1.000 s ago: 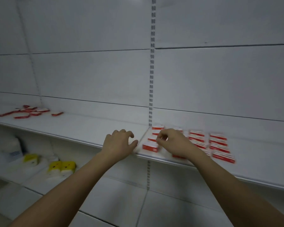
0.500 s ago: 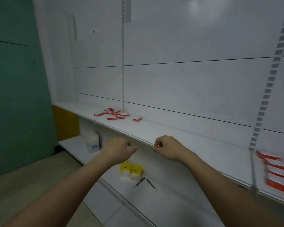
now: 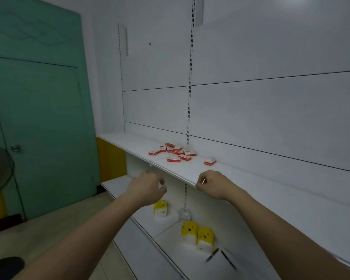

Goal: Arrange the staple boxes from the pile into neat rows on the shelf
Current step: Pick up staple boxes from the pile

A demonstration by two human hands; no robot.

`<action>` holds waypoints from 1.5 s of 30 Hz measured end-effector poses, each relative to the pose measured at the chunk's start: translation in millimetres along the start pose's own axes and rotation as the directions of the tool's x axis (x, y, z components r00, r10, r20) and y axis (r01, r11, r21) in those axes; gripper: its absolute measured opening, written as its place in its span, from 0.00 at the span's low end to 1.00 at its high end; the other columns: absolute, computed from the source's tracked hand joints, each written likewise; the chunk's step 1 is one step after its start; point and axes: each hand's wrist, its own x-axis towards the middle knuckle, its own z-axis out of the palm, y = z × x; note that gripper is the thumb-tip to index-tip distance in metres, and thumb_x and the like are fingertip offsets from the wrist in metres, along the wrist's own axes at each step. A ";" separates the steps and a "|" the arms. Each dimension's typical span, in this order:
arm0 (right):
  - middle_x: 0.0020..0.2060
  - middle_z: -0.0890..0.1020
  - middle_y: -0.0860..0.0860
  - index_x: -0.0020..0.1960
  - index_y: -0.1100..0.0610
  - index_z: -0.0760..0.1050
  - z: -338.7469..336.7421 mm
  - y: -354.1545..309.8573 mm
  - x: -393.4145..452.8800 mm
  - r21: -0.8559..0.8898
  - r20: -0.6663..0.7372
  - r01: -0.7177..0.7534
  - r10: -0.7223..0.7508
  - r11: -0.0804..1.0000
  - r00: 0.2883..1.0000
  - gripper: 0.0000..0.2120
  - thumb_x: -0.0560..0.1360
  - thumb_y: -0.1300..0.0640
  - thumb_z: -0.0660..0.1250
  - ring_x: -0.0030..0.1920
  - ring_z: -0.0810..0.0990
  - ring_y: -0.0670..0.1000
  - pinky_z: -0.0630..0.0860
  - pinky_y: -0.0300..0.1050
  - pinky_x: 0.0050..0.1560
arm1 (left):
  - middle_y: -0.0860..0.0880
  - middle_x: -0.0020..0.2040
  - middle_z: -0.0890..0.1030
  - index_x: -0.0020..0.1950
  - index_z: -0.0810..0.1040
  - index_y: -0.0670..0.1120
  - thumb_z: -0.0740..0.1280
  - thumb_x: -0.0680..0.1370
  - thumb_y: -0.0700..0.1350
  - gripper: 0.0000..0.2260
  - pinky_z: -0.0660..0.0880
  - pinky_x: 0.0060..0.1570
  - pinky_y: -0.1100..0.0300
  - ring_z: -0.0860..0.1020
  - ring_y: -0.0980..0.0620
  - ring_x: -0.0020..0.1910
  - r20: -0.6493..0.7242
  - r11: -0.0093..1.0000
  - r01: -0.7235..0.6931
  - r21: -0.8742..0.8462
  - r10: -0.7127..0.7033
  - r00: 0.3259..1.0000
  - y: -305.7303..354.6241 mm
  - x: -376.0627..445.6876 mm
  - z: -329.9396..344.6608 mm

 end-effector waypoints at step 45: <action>0.41 0.84 0.57 0.48 0.62 0.79 72.4 52.0 379.5 0.589 -0.090 -0.207 0.317 0.782 0.944 0.16 0.81 0.54 0.57 0.32 0.80 0.50 0.79 0.43 0.36 | 0.43 0.51 0.83 0.57 0.80 0.44 0.67 0.78 0.43 0.09 0.81 0.46 0.55 0.84 0.45 0.46 0.202 0.318 0.063 -0.946 0.426 0.882 -139.0 446.6 142.3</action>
